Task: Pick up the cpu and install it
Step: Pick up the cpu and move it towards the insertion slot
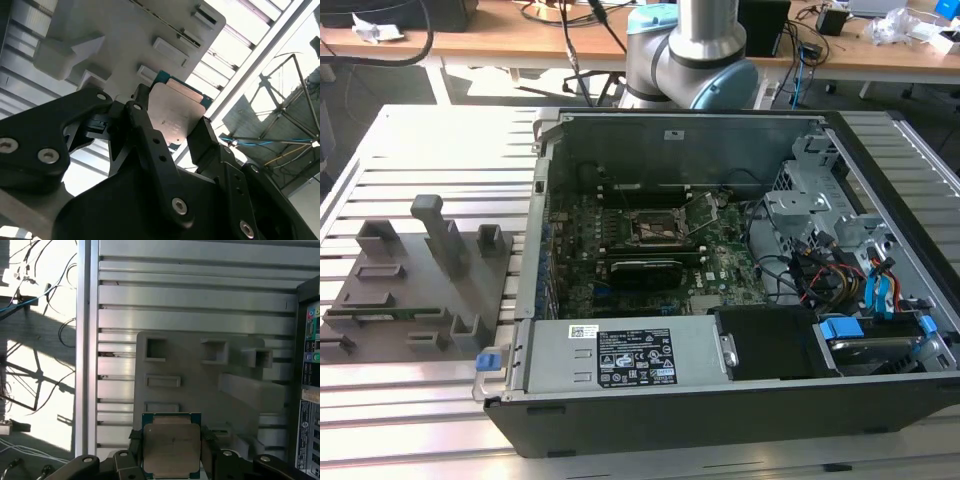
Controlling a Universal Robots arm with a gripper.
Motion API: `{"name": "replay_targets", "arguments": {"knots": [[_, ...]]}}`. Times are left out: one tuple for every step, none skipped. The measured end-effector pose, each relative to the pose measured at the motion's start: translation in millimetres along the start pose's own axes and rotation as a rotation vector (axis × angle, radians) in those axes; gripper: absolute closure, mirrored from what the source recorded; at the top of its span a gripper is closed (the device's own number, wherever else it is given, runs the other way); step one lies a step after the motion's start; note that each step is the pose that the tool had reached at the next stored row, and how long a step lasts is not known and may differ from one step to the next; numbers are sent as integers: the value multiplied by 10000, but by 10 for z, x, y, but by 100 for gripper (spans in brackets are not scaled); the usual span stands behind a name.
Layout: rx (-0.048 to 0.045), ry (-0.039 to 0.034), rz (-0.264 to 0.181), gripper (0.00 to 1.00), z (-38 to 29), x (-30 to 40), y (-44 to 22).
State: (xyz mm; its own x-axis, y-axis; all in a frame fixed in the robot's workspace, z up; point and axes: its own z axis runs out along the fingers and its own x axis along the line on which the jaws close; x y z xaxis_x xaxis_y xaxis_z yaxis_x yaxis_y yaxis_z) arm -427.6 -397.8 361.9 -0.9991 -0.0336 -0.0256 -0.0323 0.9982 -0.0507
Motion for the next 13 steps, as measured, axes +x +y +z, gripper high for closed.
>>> {"name": "replay_targets", "arguments": {"knots": [[0,-1,0,45,-28,-1,-1],[0,0,0,45,-67,-2,-4],[1,1,0,45,-122,-3,-6],[0,0,0,45,-160,-4,-8],[0,1,0,45,-206,-5,-11],[0,0,0,45,-228,-6,-12],[0,1,0,45,-255,-7,-13],[1,1,0,45,-317,-8,-16],[1,1,0,45,-372,-10,-19],[1,1,0,45,-411,-10,-21],[1,2,0,45,-454,-12,-23],[-2,-2,0,45,-459,-12,-23],[-12,-2,1,45,-459,-12,-23]]}}
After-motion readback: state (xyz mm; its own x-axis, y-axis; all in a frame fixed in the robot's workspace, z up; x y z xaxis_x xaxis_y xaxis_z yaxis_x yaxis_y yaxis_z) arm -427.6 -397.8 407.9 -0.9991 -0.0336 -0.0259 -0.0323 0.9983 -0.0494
